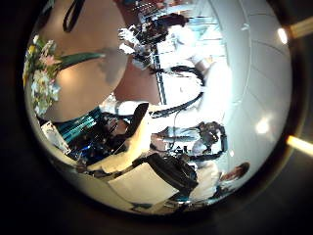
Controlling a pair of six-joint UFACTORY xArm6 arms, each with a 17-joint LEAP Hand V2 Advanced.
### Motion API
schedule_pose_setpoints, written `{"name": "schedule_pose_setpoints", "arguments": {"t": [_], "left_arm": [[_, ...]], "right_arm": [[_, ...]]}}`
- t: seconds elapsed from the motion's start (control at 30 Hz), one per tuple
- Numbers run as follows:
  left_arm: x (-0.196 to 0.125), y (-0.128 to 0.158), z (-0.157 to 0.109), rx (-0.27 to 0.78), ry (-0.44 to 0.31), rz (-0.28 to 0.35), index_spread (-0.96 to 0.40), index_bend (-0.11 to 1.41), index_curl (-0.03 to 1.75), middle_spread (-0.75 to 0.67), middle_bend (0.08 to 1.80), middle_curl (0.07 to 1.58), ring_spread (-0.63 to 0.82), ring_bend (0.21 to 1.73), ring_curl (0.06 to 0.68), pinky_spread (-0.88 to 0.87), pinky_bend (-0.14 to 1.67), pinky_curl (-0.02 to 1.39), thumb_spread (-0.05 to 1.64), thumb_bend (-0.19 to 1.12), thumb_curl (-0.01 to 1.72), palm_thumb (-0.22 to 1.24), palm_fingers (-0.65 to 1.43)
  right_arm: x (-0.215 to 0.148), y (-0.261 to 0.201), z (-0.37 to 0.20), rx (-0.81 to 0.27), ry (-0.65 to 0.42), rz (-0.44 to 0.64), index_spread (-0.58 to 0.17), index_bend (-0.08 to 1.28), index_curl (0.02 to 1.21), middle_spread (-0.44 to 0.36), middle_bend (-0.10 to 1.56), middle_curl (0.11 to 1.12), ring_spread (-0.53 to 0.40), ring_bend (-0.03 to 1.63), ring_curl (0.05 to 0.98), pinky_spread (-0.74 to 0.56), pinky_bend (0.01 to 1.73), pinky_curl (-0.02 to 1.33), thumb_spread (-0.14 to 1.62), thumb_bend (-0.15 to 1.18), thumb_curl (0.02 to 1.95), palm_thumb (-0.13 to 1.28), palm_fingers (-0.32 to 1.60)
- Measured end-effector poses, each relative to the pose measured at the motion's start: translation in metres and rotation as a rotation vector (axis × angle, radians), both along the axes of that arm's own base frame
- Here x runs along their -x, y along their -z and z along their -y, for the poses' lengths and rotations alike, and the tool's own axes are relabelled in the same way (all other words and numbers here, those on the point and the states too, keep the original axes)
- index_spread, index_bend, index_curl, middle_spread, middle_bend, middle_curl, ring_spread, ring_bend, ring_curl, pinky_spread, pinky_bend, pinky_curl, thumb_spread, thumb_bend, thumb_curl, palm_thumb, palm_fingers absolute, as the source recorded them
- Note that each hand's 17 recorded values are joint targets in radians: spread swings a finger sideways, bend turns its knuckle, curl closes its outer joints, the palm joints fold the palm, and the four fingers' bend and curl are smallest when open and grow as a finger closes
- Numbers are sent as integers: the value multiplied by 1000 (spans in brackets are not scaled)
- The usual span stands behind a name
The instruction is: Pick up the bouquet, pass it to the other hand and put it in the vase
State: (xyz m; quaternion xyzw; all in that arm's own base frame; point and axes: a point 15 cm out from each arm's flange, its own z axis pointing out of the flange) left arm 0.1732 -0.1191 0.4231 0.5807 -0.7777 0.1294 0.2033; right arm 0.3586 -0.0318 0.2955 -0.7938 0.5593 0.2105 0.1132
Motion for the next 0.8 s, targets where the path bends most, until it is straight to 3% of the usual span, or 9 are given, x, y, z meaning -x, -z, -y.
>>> {"name": "schedule_pose_setpoints", "arguments": {"t": [0.2,0.4,0.53,0.8], "left_arm": [[0,18,-13,-177,13,-75,93,191,410,347,193,359,531,458,187,489,179,244,1067,-22,340,352,215],[-1,24,-15,-188,21,-110,81,190,411,349,194,356,533,453,186,491,180,245,1065,-24,341,356,206],[-3,25,-16,-189,16,-111,77,189,411,357,194,355,535,451,185,492,181,246,1064,-24,341,356,204],[-5,26,-16,-185,17,-118,74,192,413,360,195,353,536,455,186,493,178,246,1064,-24,341,356,200]], "right_arm": [[-7,11,-32,48,-99,14,-412,483,545,-221,746,518,-205,944,393,-48,756,378,963,-35,638,813,142],[-6,53,-67,84,-160,23,-394,432,504,-205,761,509,-234,965,380,-29,654,321,958,-32,589,794,283],[5,67,-78,94,-190,-8,-397,406,498,-225,783,525,-281,1029,402,-91,637,297,954,-32,556,781,406],[14,89,-80,191,-242,-57,-402,389,515,-250,779,556,-319,1040,429,-168,652,278,952,-34,510,747,420]]}}
